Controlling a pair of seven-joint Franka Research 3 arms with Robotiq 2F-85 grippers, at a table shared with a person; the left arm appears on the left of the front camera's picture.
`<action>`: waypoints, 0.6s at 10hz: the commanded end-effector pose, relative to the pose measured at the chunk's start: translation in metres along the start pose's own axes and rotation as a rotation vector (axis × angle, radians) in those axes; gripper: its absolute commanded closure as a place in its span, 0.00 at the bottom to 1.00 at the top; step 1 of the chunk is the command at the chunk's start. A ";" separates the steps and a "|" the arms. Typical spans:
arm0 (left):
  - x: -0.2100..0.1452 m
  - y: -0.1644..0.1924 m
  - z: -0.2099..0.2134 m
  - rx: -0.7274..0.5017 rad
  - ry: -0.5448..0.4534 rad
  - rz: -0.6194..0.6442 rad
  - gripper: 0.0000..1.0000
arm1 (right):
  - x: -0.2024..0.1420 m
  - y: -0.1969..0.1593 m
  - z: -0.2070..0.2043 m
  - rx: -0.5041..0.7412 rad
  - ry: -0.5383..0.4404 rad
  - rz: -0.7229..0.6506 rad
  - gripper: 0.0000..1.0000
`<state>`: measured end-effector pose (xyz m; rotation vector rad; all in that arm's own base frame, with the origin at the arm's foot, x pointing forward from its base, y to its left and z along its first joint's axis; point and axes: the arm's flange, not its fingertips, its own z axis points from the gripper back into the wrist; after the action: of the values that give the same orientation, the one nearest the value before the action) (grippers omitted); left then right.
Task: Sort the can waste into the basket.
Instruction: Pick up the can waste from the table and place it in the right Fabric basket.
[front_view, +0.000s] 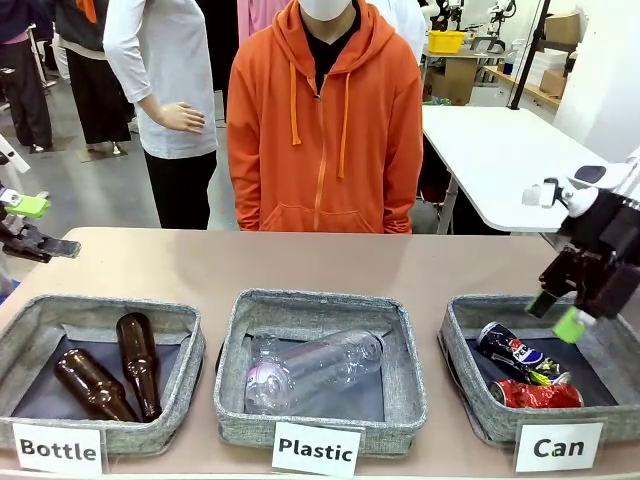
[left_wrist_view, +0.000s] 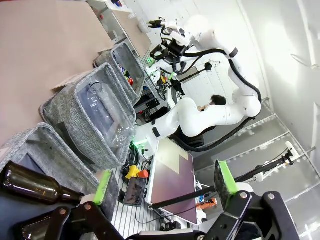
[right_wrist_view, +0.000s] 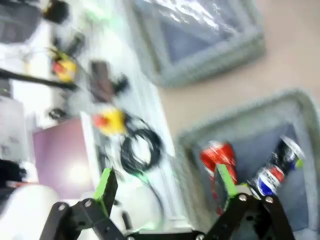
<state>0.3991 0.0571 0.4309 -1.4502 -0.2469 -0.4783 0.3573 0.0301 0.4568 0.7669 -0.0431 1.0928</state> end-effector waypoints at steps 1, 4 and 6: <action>0.001 -0.003 -0.002 -0.014 -0.018 -0.011 0.00 | 0.022 -0.006 0.025 0.313 -0.673 -0.322 0.00; 0.001 -0.003 -0.002 -0.014 -0.018 -0.011 0.00 | 0.045 -0.022 0.027 0.400 -1.099 -0.724 0.00; 0.001 -0.003 -0.002 -0.014 -0.018 -0.011 0.00 | 0.036 -0.034 0.032 0.390 -1.218 -0.794 0.00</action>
<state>0.3991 0.0571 0.4307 -1.4504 -0.2466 -0.4780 0.4198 0.0226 0.4752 1.3797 -0.1953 0.2490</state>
